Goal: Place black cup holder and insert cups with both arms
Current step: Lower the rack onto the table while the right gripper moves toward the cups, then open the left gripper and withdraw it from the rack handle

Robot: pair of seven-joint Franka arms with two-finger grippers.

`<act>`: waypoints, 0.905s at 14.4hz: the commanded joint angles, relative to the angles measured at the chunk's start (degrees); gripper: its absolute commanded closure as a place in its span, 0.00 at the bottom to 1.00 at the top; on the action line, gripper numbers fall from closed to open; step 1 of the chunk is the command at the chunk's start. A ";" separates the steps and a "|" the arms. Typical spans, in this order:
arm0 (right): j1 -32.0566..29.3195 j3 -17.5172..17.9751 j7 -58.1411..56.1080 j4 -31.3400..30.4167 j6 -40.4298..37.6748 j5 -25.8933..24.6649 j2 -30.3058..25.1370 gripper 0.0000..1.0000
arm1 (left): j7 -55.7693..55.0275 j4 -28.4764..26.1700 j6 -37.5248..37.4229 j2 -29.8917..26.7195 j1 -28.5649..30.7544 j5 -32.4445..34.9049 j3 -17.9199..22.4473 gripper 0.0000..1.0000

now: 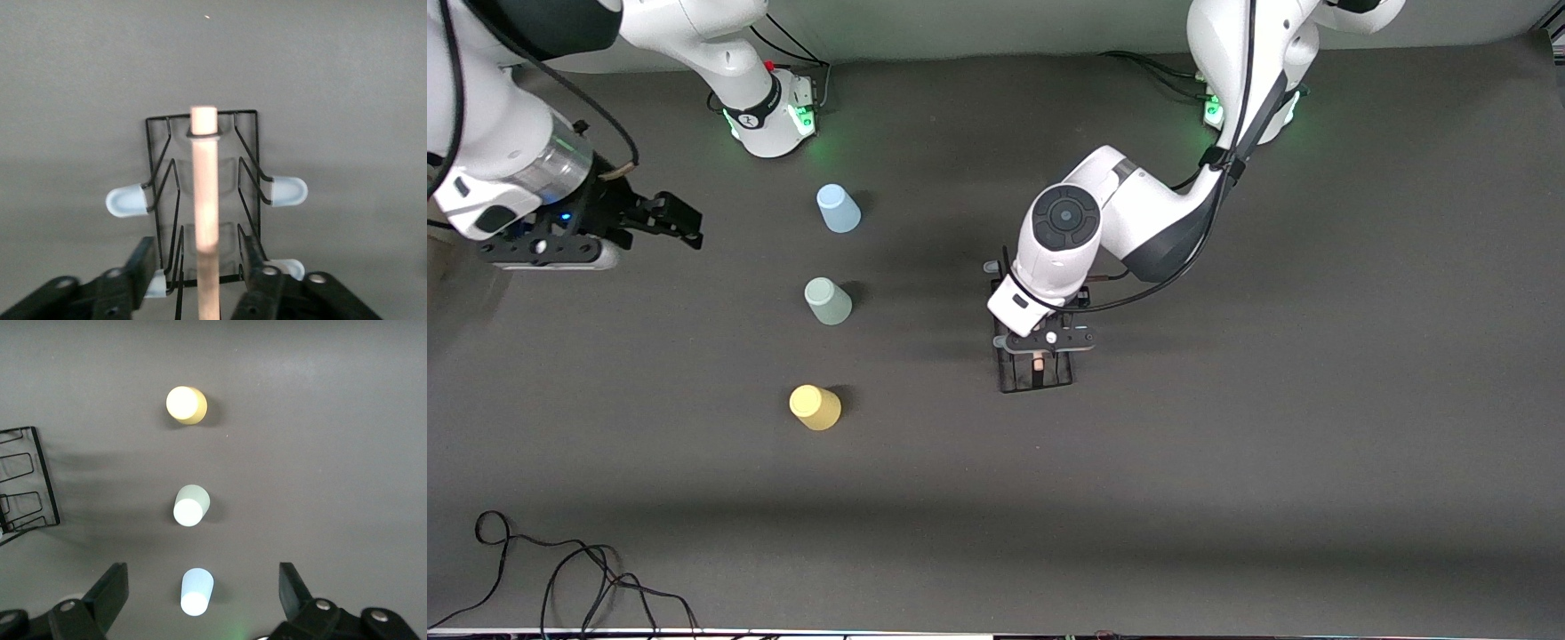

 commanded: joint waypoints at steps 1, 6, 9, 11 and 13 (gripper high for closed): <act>1.77 -0.37 1.18 -10.39 4.20 -0.38 -7.98 0.00 | -0.37 0.40 -1.27 -1.50 2.66 0.36 -0.08 0.00; 7.85 -0.38 8.82 -16.48 6.49 -0.39 -10.82 0.00 | -0.20 3.48 -10.56 -4.57 4.08 -0.26 0.01 0.00; 8.20 -0.64 9.09 -18.50 6.84 -0.39 -11.26 0.00 | 1.20 4.36 -18.55 -9.83 8.38 -0.26 -0.34 0.00; 8.20 -0.73 9.09 -22.62 9.38 -0.39 -12.22 0.00 | 4.17 4.71 -24.71 -14.14 10.83 -0.17 0.18 0.00; 8.20 -0.73 9.09 -26.14 13.76 -0.39 -11.79 0.00 | 13.20 5.23 -31.21 -18.18 17.15 -0.25 0.10 0.00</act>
